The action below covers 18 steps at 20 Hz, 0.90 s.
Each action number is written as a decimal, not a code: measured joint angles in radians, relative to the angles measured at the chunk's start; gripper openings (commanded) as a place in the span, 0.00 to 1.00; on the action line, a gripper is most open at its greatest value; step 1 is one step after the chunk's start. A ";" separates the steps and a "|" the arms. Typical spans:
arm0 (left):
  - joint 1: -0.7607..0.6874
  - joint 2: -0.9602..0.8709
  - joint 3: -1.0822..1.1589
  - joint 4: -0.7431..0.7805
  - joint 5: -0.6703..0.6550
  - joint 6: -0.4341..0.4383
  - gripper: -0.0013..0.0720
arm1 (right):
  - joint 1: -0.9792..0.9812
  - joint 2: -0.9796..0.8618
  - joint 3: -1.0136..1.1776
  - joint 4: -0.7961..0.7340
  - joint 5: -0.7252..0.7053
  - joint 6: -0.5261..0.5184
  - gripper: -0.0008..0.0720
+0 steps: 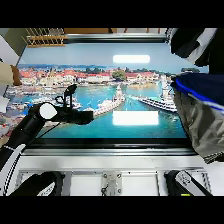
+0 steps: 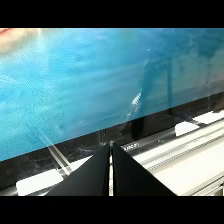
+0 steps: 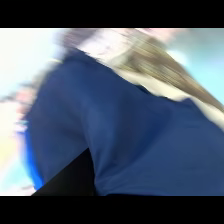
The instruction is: Fold the clothes and pants, and hang the long-sleeved shirts on hangers.
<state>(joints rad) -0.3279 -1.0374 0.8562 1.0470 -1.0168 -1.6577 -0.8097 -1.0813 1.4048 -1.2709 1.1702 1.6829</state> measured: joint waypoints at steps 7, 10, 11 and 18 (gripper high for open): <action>0.000 0.000 0.000 0.000 0.000 0.000 0.04 | -0.034 0.181 -0.355 -0.194 0.095 0.070 0.01; 0.000 0.000 0.000 0.000 0.000 0.000 0.04 | -0.036 0.214 -0.425 -0.260 0.135 0.074 0.05; 0.000 0.000 0.000 0.000 0.000 0.000 0.04 | -0.037 0.220 -0.436 -0.275 0.148 0.076 0.31; 0.000 0.000 0.000 0.000 0.000 0.000 0.04 | -0.038 0.239 -0.380 -0.373 0.199 0.061 1.00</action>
<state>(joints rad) -0.3279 -1.0374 0.8562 1.0473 -1.0172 -1.6573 -0.8474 -0.8421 1.0248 -1.6440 1.3689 1.7443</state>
